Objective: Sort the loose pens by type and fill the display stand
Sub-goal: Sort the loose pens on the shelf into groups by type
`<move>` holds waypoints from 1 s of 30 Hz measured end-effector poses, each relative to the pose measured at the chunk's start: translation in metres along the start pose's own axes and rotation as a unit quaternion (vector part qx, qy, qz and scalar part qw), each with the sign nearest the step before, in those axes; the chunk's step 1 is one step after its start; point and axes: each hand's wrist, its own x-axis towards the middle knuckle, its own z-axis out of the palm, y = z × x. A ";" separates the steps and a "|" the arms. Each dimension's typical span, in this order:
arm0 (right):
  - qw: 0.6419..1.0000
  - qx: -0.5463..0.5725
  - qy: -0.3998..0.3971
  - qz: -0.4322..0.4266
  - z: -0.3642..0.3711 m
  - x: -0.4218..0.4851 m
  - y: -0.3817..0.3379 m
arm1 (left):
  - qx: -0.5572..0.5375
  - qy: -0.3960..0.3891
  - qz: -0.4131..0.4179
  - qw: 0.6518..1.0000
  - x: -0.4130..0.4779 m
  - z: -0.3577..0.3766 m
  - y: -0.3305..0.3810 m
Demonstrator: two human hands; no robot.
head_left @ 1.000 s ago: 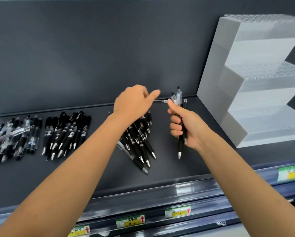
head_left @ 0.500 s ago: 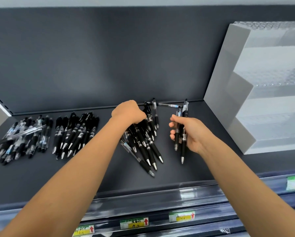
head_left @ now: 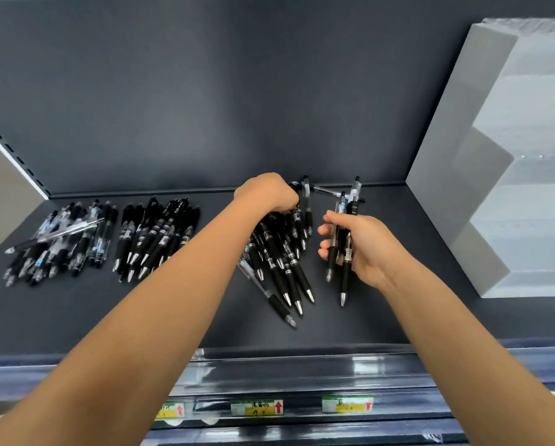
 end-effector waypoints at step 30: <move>0.991 0.054 -0.121 -0.023 0.279 -0.036 0.050 | -0.193 -0.049 0.261 0.945 -0.081 -0.125 -0.269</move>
